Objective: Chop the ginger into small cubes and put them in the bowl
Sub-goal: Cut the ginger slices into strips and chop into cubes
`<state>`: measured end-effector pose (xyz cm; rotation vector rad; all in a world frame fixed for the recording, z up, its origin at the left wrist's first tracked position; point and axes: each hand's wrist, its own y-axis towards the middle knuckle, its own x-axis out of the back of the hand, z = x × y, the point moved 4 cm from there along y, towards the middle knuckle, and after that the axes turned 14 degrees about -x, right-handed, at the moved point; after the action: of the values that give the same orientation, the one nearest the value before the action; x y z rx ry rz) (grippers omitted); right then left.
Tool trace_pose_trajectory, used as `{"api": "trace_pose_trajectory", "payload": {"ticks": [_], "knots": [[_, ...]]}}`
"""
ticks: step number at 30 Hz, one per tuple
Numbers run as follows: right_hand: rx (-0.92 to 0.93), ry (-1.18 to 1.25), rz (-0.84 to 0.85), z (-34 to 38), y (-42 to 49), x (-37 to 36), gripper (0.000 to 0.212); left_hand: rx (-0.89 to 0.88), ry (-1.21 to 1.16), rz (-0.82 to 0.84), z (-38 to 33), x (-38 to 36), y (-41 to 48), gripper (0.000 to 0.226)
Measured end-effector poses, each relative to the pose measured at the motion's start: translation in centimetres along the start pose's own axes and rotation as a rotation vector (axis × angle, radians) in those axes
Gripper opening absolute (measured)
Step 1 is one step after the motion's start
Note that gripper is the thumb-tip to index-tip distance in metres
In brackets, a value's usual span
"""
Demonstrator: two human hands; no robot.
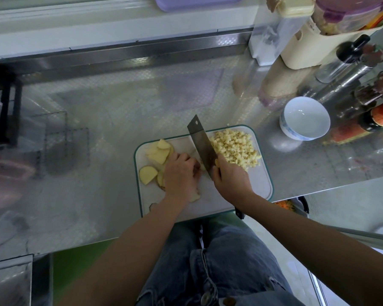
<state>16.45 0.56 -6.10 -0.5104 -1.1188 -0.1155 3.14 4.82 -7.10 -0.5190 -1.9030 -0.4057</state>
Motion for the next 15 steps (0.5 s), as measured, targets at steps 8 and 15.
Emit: {"api": "trace_pose_trajectory", "payload": {"ticks": [8,15], "knots": [[0.06,0.042,-0.01,-0.1,-0.5,0.9,0.01,-0.007,0.007,-0.01,0.0,0.2,-0.4,0.013],[0.057,-0.049,-0.017,0.5,-1.1,-0.2,0.013,0.016,0.048,0.014,-0.1,0.0,-0.2,0.013]]}}
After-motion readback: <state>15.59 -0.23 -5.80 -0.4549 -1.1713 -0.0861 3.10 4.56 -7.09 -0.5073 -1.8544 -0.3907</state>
